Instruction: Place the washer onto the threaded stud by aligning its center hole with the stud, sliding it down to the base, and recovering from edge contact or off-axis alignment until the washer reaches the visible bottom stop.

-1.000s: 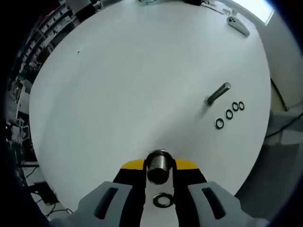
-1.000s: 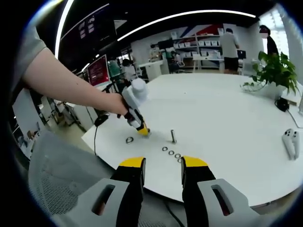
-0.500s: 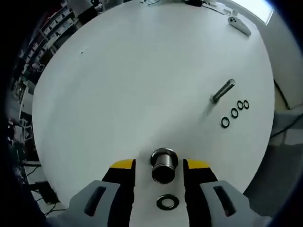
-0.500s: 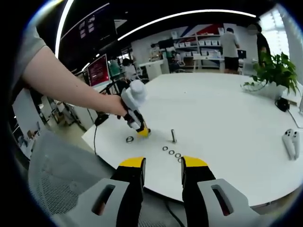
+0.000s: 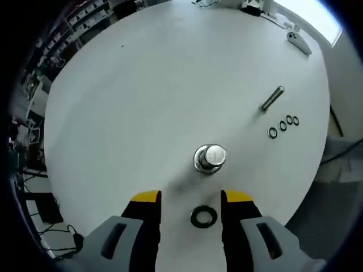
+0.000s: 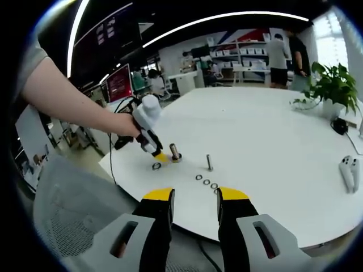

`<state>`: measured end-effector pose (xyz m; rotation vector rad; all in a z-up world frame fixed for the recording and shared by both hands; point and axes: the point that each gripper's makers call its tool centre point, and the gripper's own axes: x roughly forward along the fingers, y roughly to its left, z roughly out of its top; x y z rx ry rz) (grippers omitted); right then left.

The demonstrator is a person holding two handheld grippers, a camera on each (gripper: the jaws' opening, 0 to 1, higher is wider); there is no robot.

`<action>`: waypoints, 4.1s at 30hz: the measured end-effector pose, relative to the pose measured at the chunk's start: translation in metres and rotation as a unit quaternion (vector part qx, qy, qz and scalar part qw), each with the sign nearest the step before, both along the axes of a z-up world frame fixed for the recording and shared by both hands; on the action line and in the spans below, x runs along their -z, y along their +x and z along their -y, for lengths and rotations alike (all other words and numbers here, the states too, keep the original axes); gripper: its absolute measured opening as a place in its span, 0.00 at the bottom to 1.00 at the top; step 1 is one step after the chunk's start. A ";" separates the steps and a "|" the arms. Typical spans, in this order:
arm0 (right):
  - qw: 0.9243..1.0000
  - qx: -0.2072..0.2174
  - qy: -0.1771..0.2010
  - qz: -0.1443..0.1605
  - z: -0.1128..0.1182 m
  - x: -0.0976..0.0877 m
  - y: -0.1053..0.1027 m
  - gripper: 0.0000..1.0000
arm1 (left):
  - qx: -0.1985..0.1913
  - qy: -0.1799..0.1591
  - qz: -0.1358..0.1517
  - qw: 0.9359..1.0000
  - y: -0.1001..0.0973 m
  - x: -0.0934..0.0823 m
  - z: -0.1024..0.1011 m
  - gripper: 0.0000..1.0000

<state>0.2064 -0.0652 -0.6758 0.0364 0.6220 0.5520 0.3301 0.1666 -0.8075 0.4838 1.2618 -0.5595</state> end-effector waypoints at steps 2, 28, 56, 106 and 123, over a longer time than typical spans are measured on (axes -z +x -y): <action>1.000 -0.001 0.000 0.000 0.000 0.000 0.000 0.32 | -0.004 0.001 -0.002 1.000 -0.005 0.001 -0.004 0.40; 1.000 0.001 -0.002 0.002 0.001 0.000 0.000 0.32 | -0.005 0.024 -0.056 0.998 -0.043 0.027 -0.008 0.46; 1.000 -0.001 -0.002 0.003 0.000 0.000 0.000 0.30 | 0.008 0.049 -0.084 0.995 -0.035 0.026 -0.001 0.22; 1.000 -0.002 -0.005 0.001 0.001 0.001 0.000 0.30 | 0.087 0.043 -0.065 0.993 -0.035 0.022 0.012 0.19; 1.000 -0.009 -0.007 0.002 -0.001 0.001 -0.001 0.30 | 0.085 0.002 -0.001 0.996 0.004 -0.026 0.027 0.19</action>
